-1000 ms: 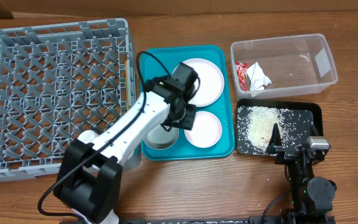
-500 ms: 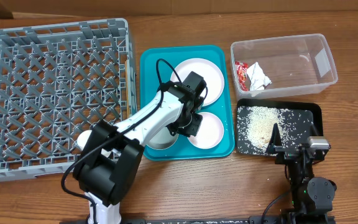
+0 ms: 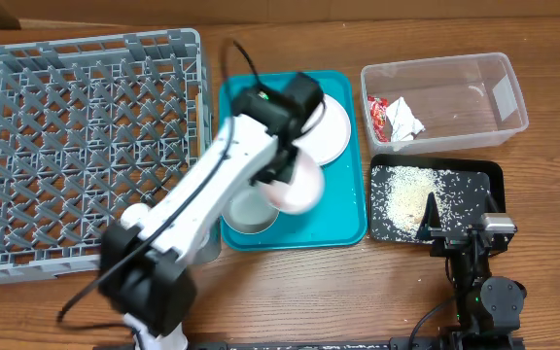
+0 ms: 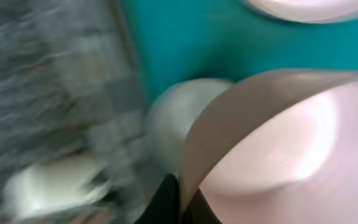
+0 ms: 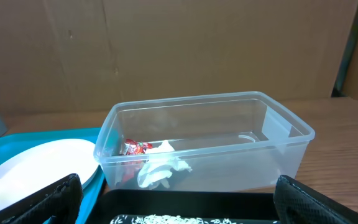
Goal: Sort waste into correct bins and load items into the dishwasher
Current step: 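Stand the small plate upright in the dish rack with the left gripper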
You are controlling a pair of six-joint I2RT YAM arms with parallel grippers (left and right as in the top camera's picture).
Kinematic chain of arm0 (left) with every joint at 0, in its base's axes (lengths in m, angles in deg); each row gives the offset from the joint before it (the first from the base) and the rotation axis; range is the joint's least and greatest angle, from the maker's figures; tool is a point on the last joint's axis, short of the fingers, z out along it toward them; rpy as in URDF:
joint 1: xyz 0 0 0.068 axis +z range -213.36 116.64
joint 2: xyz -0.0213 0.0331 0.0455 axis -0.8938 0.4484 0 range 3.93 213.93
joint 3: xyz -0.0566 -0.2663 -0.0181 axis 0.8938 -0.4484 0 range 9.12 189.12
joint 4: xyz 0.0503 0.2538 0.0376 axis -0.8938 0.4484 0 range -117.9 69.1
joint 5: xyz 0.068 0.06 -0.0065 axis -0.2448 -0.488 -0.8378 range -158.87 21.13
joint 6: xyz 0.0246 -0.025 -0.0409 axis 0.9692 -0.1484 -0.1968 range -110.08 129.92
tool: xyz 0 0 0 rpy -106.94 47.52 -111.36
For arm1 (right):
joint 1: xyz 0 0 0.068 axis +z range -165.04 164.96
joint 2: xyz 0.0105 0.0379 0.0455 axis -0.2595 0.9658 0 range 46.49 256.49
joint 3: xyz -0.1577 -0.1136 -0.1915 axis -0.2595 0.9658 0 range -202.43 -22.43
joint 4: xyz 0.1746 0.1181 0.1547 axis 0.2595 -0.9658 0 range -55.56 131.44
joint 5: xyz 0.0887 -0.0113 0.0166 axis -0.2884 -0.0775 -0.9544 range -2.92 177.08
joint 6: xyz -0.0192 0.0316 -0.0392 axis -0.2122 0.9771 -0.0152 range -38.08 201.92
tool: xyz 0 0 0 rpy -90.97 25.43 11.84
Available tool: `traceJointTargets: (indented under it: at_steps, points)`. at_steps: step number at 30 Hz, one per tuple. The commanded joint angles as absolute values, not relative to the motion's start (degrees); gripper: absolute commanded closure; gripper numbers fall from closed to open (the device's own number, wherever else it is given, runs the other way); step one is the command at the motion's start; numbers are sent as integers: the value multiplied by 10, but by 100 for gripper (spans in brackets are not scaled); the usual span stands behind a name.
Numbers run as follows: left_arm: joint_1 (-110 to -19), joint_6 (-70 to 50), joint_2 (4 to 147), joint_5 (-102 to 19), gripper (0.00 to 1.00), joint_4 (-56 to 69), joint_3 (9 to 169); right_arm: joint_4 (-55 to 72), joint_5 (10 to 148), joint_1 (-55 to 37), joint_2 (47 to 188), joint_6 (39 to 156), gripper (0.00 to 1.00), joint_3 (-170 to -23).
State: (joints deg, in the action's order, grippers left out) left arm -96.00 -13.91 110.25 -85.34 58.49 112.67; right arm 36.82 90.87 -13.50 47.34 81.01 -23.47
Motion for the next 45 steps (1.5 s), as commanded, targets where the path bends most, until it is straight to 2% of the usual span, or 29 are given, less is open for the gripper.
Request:
traceJointTargets:
  at_steps: [1,13,18,22,27,30,34,38,45]
  points:
    - [-930,-269,1047,-1118,96,673,1173,371,908,-135,467,808,0,-229]
    - [-779,-299,1035,-1298,96,689,1109,371,908,-135,467,808,0,-229]
    - [-711,-381,1039,-1358,96,680,1041,371,908,-135,467,808,0,-229]
    - [-702,-364,1040,-1364,95,593,1011,371,908,-135,467,808,0,-229]
    - [-709,-222,1040,-1368,91,433,960,371,908,-135,467,808,0,-229]
    - [-709,-182,1040,-1381,90,381,936,371,908,-135,467,808,0,-229]
    - [-709,-157,1057,-1390,89,341,921,371,908,-135,467,808,0,-229]
    - [-710,-155,1089,-1350,91,344,921,371,908,-135,467,808,0,-229]
    - [-726,-131,1141,-1362,91,343,921,371,908,-135,467,808,0,-229]
